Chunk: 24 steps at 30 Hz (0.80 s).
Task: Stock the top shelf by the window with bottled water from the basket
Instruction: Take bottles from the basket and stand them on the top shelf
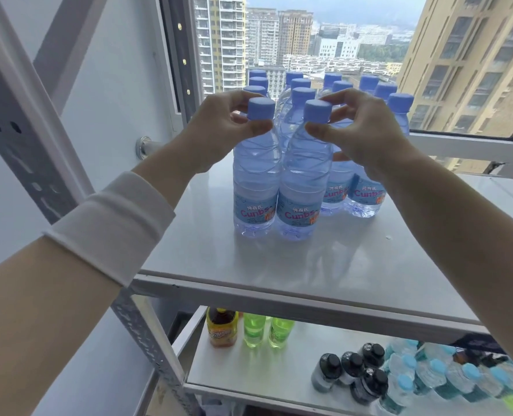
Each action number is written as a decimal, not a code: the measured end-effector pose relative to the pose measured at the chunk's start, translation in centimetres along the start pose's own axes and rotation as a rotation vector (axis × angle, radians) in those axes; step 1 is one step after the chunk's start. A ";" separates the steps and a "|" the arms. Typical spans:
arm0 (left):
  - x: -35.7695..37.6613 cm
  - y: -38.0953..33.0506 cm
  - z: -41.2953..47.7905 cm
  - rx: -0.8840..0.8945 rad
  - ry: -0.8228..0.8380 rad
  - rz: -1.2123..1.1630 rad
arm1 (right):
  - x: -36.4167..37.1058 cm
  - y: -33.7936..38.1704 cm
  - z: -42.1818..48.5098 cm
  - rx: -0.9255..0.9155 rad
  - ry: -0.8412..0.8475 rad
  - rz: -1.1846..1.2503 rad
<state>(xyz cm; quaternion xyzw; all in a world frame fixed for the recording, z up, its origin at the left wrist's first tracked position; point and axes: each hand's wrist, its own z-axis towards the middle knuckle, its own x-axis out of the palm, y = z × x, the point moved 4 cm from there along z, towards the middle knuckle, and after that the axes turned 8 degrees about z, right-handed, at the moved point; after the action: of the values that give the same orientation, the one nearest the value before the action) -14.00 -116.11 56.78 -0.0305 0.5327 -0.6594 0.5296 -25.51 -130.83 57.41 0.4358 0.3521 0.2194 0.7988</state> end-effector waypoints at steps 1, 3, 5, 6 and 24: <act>0.0 0.0 0.0 -0.002 0.007 0.002 | 0.1 0.0 0.0 -0.006 -0.007 -0.006; 0.0 0.2 0.0 -0.002 0.020 0.011 | 0.1 -0.2 0.0 -0.020 -0.012 -0.023; 0.0 0.2 -0.1 0.005 0.020 0.042 | 0.2 -0.5 0.0 -0.029 -0.014 -0.041; 0.1 0.3 -0.2 0.009 0.016 0.056 | 0.3 -0.6 0.0 -0.037 -0.020 -0.051; 6.3 -8.8 -10.4 0.055 -0.279 0.602 | -7.0 -2.5 -12.5 -0.175 -0.028 -0.344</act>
<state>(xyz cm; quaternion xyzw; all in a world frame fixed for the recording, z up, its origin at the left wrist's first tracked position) -28.93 -114.85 55.52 0.0524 0.4219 -0.4772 0.7691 -39.44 -129.94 53.23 0.3012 0.3897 0.1034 0.8641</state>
